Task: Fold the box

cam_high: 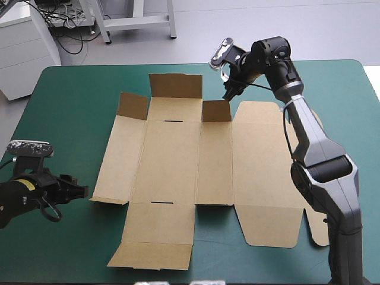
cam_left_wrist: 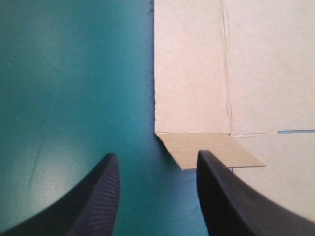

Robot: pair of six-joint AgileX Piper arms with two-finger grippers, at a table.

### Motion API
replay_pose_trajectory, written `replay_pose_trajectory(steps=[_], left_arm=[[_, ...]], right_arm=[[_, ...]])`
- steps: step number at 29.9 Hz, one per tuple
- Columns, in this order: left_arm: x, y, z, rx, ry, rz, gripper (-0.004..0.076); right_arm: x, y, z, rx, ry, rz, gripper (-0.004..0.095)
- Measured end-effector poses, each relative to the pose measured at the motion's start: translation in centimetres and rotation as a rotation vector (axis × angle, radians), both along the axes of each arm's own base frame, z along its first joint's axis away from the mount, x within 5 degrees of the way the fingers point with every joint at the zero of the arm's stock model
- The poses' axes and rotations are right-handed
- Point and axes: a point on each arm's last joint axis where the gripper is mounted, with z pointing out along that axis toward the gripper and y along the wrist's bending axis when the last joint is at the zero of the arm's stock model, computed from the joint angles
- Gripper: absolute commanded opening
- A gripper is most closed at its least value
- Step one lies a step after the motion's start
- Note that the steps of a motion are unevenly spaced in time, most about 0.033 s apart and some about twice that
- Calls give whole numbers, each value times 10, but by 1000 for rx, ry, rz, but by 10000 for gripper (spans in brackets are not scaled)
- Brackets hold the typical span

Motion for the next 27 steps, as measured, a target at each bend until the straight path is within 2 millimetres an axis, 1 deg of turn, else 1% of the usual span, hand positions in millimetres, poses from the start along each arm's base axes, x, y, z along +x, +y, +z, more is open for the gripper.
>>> replay_pose_trajectory(steps=[2,4,8,11,13,15,18,19,23,27], left_arm=[[8,-2,1,-14,15,-7,357],[17,-3,2,-19,28,-17,374],[36,-4,6,-18,43,-29,384],[53,-5,5,-16,50,-31,384],[63,-5,2,-17,59,-32,384],[72,-5,-4,-19,81,-30,384],[84,1,-12,-39,106,-3,384],[86,4,-14,-49,112,9,384],[94,31,-19,-122,117,77,384],[96,59,-24,-247,124,130,384]], right_arm=[[-6,-9,16,37,-23,-89,536],[-16,-20,37,118,-40,-179,536],[-39,-52,82,272,-92,-318,536],[-62,-72,113,365,-139,-358,536],[-78,-81,131,400,-173,-376,536],[-95,-87,143,415,-191,-387,536],[-116,-96,149,414,-181,-403,536],[-121,-98,147,410,-169,-410,536],[-140,-107,128,377,-82,-451,536],[-171,-114,115,367,-21,-472,536]])
